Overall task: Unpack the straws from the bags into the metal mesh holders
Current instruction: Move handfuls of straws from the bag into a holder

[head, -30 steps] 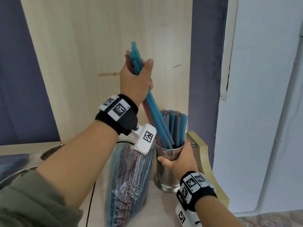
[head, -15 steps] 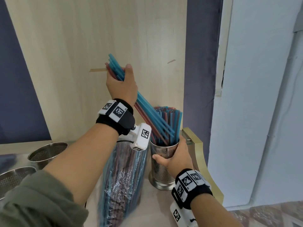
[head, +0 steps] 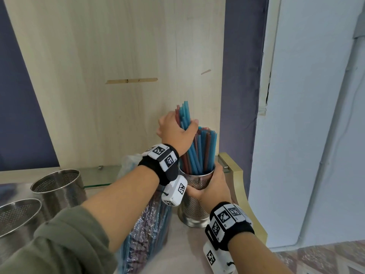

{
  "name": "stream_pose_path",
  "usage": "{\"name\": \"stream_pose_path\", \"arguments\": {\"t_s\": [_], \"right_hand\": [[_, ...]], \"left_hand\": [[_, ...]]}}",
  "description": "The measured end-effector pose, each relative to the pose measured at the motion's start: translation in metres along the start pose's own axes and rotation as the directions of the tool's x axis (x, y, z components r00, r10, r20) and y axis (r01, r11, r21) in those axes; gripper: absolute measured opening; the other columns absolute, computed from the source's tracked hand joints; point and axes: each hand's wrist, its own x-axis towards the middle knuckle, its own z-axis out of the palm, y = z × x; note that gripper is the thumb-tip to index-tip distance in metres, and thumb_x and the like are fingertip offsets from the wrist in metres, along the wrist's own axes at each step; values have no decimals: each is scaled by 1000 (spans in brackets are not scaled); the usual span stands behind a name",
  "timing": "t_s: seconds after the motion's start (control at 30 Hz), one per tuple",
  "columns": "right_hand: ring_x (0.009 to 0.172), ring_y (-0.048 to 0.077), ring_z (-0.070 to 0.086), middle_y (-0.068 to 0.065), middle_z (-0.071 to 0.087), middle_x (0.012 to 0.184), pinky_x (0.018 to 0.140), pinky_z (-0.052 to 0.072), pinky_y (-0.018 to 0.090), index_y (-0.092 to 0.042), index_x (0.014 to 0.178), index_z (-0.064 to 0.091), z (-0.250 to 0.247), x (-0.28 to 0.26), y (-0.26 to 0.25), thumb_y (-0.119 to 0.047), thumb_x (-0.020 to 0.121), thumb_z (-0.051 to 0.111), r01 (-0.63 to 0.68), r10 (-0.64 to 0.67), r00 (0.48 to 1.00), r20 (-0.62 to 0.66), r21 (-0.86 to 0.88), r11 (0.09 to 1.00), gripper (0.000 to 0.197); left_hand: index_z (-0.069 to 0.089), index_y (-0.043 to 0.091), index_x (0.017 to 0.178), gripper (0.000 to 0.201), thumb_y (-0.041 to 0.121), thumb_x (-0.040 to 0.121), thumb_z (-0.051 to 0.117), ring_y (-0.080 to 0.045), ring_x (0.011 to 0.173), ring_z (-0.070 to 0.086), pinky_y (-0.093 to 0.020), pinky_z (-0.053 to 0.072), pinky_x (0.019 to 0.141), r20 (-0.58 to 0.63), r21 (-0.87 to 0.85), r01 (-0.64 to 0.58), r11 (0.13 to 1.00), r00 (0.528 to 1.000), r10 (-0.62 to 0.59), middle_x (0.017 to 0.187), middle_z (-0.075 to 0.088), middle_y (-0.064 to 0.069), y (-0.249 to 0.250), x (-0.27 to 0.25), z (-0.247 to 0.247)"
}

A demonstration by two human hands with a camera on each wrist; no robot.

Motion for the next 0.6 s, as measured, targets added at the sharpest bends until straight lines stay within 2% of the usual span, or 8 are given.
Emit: {"name": "stream_pose_path", "arguments": {"t_s": [0.07,0.2,0.3,0.37,0.4,0.47,0.53,0.6], "right_hand": [[123,14,53,-8,48,135,104,46,35,-28,141,30,-2,0,0,-50,55,92,6,-6,1000,-3,-19,1000,108],[126,15,50,-5,47,139,105,44,33,-25,143,29,-2,0,0,-47,56,92,12,-12,1000,-6,-30,999,110],[126,14,50,-6,48,138,105,43,32,-25,143,31,-1,2,1,-46,54,93,12,-12,1000,-19,-12,1000,110],[125,14,50,-6,48,137,105,43,32,-25,142,32,0,2,2,-46,53,94,14,-14,1000,-23,-3,1000,110],[125,14,50,-5,49,137,105,43,32,-25,142,32,0,2,2,-46,53,94,18,-18,1000,-23,-2,1000,110],[125,15,51,-5,49,136,104,43,32,-25,142,32,0,2,3,-46,53,94,21,-21,1000,-22,-2,1000,111],[125,16,50,-4,48,137,104,43,32,-24,143,32,0,2,3,-45,54,94,25,-25,999,-22,-3,1000,111],[126,16,50,-3,48,137,104,43,32,-24,143,32,0,2,2,-44,54,94,31,-31,999,-22,-1,1000,111]], "left_hand": [[51,25,93,52,68,63,56,-19,112,46,-49,39,102,77,65,45,997,996,-50,104,54,0,-12,-1,0],[52,26,106,73,78,55,56,-19,119,44,-46,41,105,192,22,49,999,980,-53,112,50,3,-14,-6,-4],[37,27,137,83,59,69,71,-15,132,35,-33,33,112,151,-7,-172,985,974,171,137,42,2,-10,-3,-13],[23,18,150,89,40,80,73,-15,141,27,-24,26,114,170,67,-396,916,909,381,153,30,-2,-8,2,-19],[26,15,150,80,33,85,69,-17,143,27,-26,26,116,216,120,-499,858,857,468,155,30,-5,-8,3,-20],[43,11,143,55,26,93,59,-21,140,37,-33,30,115,291,172,-617,768,777,558,148,44,-8,-11,0,-20],[57,11,133,43,31,95,52,-20,129,50,-35,40,109,323,172,-635,753,759,566,135,58,-6,-17,-5,-22],[62,12,127,46,41,94,46,-18,120,57,-39,47,102,372,160,-640,752,744,554,128,64,-5,-22,-12,-26]]}}
